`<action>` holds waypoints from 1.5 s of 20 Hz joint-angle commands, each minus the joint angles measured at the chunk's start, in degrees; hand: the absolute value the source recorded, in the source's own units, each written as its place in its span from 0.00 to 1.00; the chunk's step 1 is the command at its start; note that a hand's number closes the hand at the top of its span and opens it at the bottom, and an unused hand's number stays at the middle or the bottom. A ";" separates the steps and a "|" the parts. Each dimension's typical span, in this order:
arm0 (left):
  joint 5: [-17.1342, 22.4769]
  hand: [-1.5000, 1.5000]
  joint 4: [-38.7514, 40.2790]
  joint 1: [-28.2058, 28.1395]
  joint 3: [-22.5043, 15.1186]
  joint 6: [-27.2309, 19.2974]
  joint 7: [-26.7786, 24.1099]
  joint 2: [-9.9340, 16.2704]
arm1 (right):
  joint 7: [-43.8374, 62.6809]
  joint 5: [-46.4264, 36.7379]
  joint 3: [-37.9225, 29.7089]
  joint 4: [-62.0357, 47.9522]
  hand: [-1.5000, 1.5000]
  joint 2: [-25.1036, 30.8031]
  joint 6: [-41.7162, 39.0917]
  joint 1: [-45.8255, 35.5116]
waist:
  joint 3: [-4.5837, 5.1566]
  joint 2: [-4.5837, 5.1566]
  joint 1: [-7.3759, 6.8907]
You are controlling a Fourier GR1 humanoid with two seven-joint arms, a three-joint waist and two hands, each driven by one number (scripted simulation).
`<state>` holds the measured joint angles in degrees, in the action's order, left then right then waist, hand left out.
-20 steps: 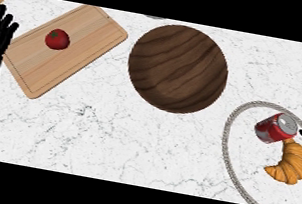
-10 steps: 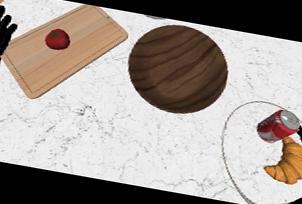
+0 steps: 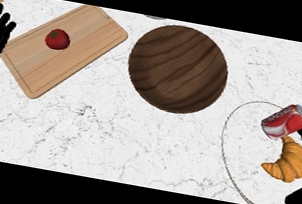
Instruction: Pick the croissant from the placemat and place it in the bowl
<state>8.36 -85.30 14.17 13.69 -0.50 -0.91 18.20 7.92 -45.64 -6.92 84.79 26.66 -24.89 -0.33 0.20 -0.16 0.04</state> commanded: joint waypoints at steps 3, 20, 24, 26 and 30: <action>-0.49 0.50 -1.86 -1.57 -0.99 0.48 0.15 -1.68 | -5.36 -4.78 1.78 -6.50 1.00 -1.03 5.08 -1.36 | -0.21 0.17 -0.12; -0.62 0.50 -1.73 5.95 -6.05 2.97 -0.21 -4.00 | -31.97 -7.85 8.02 -16.64 1.00 14.06 0.40 -26.73 | -0.74 4.93 -13.38; -0.62 0.50 -1.64 7.53 -6.53 2.94 0.23 -4.24 | -40.95 -7.05 8.08 -21.30 1.00 17.09 1.07 -31.79 | -0.87 4.99 -13.42; -0.58 0.50 -1.47 7.92 -6.57 2.79 0.70 -4.35 | -44.10 -7.59 7.82 -23.70 1.00 18.47 2.92 -34.00 | -0.92 5.05 -13.48; -0.97 0.50 -0.64 8.86 -7.43 2.33 1.70 -5.09 | -49.83 -5.43 4.47 -28.86 1.00 20.20 5.20 -39.82 | -0.93 4.92 -12.39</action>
<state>7.50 -86.47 21.96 7.00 2.08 -0.10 13.78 -36.11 -52.16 -0.80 60.22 44.76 -21.24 -35.37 -0.69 4.70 -12.83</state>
